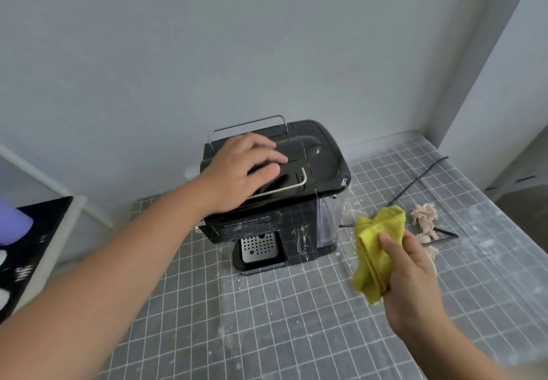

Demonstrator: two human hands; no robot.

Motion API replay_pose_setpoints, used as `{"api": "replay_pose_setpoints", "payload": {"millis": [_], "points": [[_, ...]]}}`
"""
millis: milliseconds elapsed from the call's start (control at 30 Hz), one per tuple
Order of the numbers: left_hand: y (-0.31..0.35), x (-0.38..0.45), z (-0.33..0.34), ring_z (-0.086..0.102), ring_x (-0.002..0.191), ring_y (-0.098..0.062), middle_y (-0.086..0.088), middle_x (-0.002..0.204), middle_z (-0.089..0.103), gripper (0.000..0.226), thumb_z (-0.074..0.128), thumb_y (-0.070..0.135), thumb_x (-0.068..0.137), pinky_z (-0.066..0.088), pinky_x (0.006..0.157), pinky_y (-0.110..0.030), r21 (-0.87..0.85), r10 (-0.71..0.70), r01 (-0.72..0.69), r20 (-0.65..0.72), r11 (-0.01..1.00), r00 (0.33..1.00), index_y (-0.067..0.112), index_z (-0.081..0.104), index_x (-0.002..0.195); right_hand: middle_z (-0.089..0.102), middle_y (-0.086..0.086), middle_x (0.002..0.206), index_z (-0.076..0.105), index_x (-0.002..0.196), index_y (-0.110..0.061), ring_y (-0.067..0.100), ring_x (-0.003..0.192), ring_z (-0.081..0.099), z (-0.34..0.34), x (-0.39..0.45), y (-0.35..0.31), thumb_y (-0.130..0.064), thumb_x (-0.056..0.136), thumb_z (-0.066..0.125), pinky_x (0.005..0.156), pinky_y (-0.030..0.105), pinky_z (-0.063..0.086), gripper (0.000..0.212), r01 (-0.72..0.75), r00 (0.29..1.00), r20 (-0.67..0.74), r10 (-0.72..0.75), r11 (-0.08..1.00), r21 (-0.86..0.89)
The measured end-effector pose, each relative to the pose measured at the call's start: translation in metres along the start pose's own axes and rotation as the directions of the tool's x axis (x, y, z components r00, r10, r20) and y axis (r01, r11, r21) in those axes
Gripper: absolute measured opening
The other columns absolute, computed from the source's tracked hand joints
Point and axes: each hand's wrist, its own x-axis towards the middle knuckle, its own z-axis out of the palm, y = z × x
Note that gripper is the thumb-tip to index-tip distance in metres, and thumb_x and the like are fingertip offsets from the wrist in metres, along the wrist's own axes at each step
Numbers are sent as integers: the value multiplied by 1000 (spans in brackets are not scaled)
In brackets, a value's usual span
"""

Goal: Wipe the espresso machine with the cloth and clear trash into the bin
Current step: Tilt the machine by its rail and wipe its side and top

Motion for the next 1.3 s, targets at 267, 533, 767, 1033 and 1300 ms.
{"api": "replay_pose_setpoints", "payload": {"millis": [267,533,767,1033,1300], "points": [[-18,-23,10,29,112,-15,22,122,46,28,45,43,91,28,100,-40,109,226,-227,16,968,974,37,68,107,41,-26,144,57,130,-30,-4,139,30,68,-15,80,-21,90,55,118,35,25,40,382,916,-70,-394,913,-145],[-30,-13,11,30,115,-17,22,128,39,31,39,40,95,30,103,-46,62,314,-315,12,947,949,42,68,106,18,-26,152,37,135,-54,2,147,9,155,33,124,-35,99,39,121,50,5,41,540,765,-354,-537,835,-100],[-32,-12,11,28,116,-15,22,132,37,30,41,33,96,26,107,-38,4,360,-360,8,933,933,42,67,109,12,13,161,20,151,-19,30,150,-3,203,17,154,-22,98,36,118,55,-5,55,660,675,-199,-710,702,-268],[-35,-11,10,26,121,-15,24,135,35,34,38,31,94,19,104,-20,-24,364,-364,95,931,927,48,61,113,-1,-5,162,11,153,-34,32,148,4,213,21,199,-29,103,32,116,57,8,55,761,453,12,-891,380,-526],[-39,-10,12,25,121,-12,23,135,37,33,40,32,95,13,101,-3,-14,401,-401,72,916,913,49,60,115,10,0,162,14,153,-18,14,150,-2,180,59,172,-31,102,24,120,51,1,54,549,642,-416,-644,765,-338]]}}
